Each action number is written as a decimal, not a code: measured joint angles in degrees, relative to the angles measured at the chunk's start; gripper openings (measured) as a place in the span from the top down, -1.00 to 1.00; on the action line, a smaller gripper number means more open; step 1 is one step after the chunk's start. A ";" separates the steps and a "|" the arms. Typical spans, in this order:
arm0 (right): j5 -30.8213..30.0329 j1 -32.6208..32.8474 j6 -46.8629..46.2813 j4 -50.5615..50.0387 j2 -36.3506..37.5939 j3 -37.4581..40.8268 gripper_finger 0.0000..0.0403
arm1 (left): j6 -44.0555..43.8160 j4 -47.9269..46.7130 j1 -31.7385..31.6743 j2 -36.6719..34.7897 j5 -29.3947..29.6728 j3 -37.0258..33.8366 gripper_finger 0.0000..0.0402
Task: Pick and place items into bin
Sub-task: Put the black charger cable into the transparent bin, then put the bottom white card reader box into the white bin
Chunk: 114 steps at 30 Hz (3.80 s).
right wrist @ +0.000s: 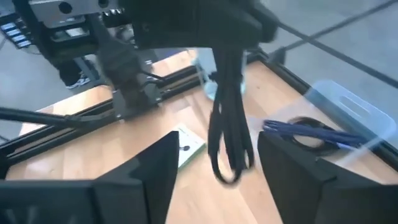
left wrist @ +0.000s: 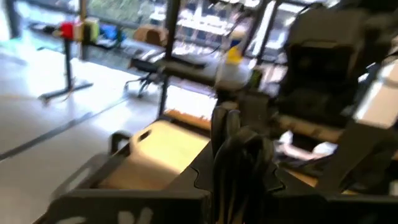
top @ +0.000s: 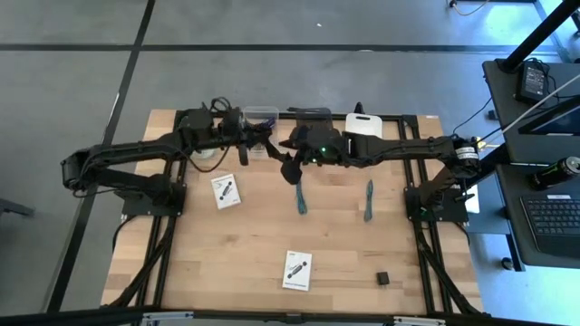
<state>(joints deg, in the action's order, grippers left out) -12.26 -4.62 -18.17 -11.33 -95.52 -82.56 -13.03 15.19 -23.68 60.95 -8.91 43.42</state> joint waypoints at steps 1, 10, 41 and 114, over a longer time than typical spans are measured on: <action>-0.01 -0.57 -0.93 -0.64 0.04 0.00 -0.14 | 0.36 -1.99 -1.38 0.00 -0.13 0.55 0.85; -0.12 -3.76 -4.33 -3.00 0.04 0.00 -0.21 | 0.30 -18.45 -18.98 6.61 -3.84 7.04 0.85; -3.19 -3.06 -5.66 -13.93 0.02 0.09 -0.22 | -8.96 -27.41 -26.98 36.30 -12.87 17.99 0.51; 13.43 -12.35 21.68 -15.69 -0.05 9.86 -0.22 | -14.64 -55.27 -4.05 23.81 25.92 32.63 0.22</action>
<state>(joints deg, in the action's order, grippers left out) 1.17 -16.97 3.51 -27.02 -95.57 -72.71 -27.67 -40.09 -27.74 84.76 17.01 76.05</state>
